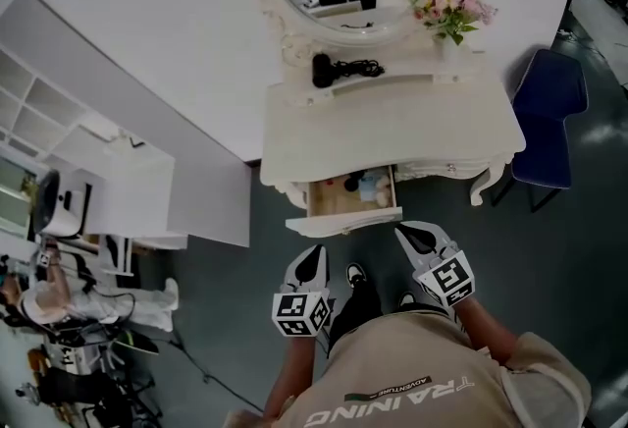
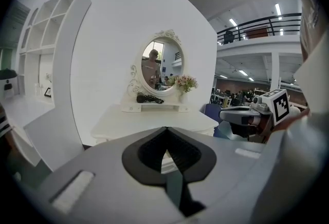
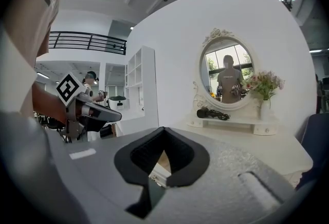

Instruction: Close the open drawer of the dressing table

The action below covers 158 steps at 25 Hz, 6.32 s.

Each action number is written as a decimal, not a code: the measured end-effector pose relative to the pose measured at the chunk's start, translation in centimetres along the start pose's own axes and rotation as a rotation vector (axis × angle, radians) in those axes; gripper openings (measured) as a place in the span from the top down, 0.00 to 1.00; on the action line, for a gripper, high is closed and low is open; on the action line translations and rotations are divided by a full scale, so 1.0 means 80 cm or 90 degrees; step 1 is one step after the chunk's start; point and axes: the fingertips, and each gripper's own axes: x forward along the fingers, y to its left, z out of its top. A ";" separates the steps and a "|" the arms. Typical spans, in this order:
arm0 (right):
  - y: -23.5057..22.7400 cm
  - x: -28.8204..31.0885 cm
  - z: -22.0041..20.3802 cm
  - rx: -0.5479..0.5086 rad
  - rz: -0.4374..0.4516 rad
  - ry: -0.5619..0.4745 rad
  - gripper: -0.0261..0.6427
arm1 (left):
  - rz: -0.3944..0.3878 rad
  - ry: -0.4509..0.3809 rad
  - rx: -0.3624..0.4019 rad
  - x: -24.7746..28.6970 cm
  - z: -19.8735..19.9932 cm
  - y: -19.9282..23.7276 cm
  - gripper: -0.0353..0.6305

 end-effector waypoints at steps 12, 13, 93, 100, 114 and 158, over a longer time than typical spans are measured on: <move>-0.027 0.094 0.049 -0.031 -0.052 0.010 0.96 | -0.041 0.012 0.007 0.059 0.030 0.094 0.92; -0.029 0.102 0.053 -0.033 -0.060 0.010 0.96 | -0.048 0.009 0.010 0.065 0.034 0.101 0.92; -0.114 0.157 0.035 0.038 -0.170 0.047 0.96 | -0.027 0.489 -0.181 0.167 -0.301 0.232 0.92; -0.133 0.158 0.028 0.038 -0.136 0.022 0.96 | 0.020 0.488 -0.168 0.173 -0.296 0.239 0.92; -0.147 0.169 0.012 0.045 -0.069 0.043 0.96 | 0.081 0.443 -0.229 0.214 -0.278 0.255 0.92; -0.198 0.179 0.014 0.073 -0.065 0.086 0.96 | 0.086 0.430 -0.183 0.344 -0.216 0.291 0.92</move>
